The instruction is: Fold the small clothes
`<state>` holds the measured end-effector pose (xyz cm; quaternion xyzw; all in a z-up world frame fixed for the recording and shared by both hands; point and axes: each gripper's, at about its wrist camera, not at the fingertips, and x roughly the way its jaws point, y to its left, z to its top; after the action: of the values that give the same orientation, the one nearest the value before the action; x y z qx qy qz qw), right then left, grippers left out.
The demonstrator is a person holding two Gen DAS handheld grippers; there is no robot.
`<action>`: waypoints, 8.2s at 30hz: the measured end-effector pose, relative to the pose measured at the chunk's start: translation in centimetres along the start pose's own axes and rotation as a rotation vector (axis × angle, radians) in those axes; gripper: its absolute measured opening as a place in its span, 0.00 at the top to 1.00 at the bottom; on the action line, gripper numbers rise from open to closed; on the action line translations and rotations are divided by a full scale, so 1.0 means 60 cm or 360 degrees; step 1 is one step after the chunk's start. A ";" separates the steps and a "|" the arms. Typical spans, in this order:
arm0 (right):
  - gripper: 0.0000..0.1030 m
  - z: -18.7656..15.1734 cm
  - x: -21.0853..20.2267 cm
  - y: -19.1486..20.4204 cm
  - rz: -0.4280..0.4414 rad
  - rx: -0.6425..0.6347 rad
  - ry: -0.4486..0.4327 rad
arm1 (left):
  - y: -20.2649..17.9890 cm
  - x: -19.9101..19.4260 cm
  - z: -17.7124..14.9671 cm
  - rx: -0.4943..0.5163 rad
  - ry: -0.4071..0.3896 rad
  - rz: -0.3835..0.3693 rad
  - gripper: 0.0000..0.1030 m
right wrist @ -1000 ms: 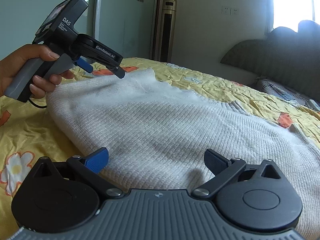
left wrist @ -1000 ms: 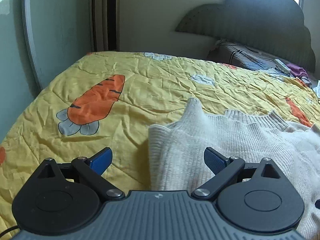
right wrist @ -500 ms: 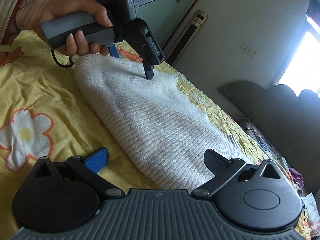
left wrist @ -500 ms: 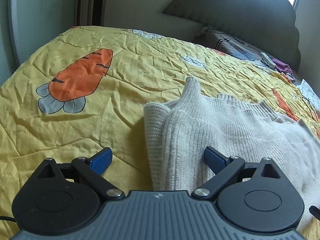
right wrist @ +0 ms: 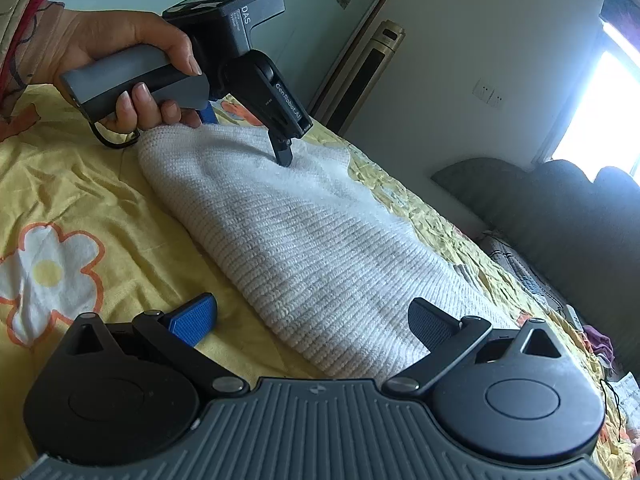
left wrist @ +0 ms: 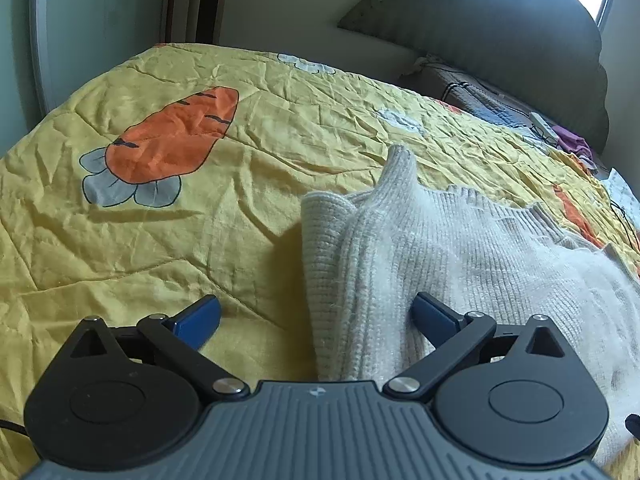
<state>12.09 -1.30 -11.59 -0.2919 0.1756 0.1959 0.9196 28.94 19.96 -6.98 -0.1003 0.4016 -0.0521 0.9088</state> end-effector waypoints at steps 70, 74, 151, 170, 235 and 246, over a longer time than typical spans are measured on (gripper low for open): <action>0.57 -0.119 0.199 -0.525 -0.0195 0.0911 0.0367 | -0.166 0.056 0.049 0.0596 -0.0190 0.0440 0.87; 0.47 -0.098 0.166 -0.512 -0.0258 0.0865 0.0266 | -0.173 0.053 0.041 0.0634 -0.0201 0.0479 0.86; 0.06 0.096 0.064 0.055 0.0040 -0.0317 0.0028 | -0.011 0.060 0.068 0.0056 0.0170 -0.0338 0.19; 0.78 0.127 0.076 0.069 0.0131 -0.0312 -0.0168 | -0.035 0.021 0.102 -0.0221 0.0099 -0.0261 0.77; 0.52 -0.358 -0.078 -0.439 0.0341 0.2107 -0.0211 | -0.646 0.022 0.006 0.0386 -0.0262 -0.0213 0.20; 0.75 -0.374 -0.078 -0.433 0.0345 0.2219 -0.0254 | -0.511 -0.045 -0.107 0.0468 -0.0381 0.0033 0.17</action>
<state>15.39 -35.64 -14.63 0.3990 0.2202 0.1490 0.8776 21.94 -10.34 -2.35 0.0322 0.2798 -0.0885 0.9554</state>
